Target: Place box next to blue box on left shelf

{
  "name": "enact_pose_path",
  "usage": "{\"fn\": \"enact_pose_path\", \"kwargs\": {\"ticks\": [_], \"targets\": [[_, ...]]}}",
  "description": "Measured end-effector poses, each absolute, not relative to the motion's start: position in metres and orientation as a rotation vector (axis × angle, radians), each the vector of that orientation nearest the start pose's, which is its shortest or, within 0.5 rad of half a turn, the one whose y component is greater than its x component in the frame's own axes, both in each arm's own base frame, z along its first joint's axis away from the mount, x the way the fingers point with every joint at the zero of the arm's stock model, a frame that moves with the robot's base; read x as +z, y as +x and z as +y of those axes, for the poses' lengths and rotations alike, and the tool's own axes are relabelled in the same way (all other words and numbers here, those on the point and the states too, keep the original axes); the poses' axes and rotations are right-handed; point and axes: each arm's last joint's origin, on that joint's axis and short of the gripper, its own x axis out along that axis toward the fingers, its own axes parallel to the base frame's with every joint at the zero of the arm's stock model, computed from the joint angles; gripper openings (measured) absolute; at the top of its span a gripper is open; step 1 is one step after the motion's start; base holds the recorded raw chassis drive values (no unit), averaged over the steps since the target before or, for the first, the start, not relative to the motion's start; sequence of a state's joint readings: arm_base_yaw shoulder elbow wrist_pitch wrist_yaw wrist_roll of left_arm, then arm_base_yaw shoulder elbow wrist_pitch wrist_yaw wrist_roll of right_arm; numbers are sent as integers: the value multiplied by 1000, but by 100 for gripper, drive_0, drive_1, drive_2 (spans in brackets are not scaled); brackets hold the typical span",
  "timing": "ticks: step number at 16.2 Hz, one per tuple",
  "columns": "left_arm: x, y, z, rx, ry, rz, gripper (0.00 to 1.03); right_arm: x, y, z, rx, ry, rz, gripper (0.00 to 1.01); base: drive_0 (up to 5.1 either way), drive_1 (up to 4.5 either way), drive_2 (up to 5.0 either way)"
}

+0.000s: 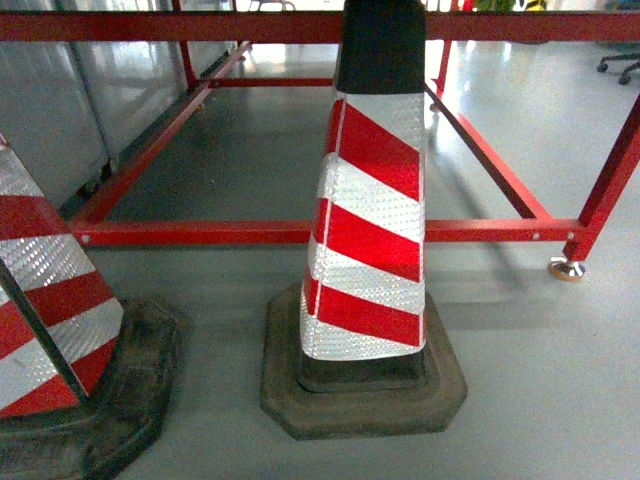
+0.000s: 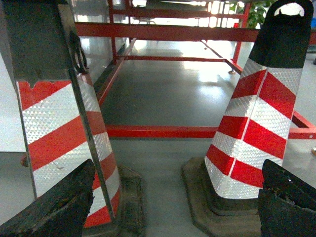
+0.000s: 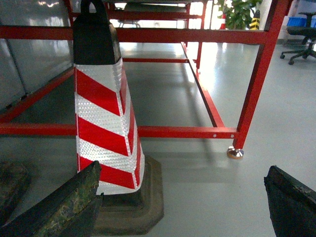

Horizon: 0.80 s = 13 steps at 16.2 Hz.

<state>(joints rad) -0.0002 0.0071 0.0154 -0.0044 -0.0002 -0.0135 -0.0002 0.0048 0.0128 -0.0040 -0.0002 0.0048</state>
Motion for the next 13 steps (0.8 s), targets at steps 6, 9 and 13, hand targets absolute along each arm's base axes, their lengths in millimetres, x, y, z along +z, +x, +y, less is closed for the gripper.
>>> {"fn": "enact_pose_path", "kwargs": {"ticks": [6, 9, 13], "targets": [[168, 97, 0, 0, -13, -4, 98, 167, 97, 0, 0, 5, -4, 98, 0, 0, 0], [168, 97, 0, 0, -13, -4, 98, 167, 97, 0, 0, 5, -4, 98, 0, 0, 0], [168, 97, 0, 0, -13, -4, 98, 167, 97, 0, 0, 5, -4, 98, 0, 0, 0]]}}
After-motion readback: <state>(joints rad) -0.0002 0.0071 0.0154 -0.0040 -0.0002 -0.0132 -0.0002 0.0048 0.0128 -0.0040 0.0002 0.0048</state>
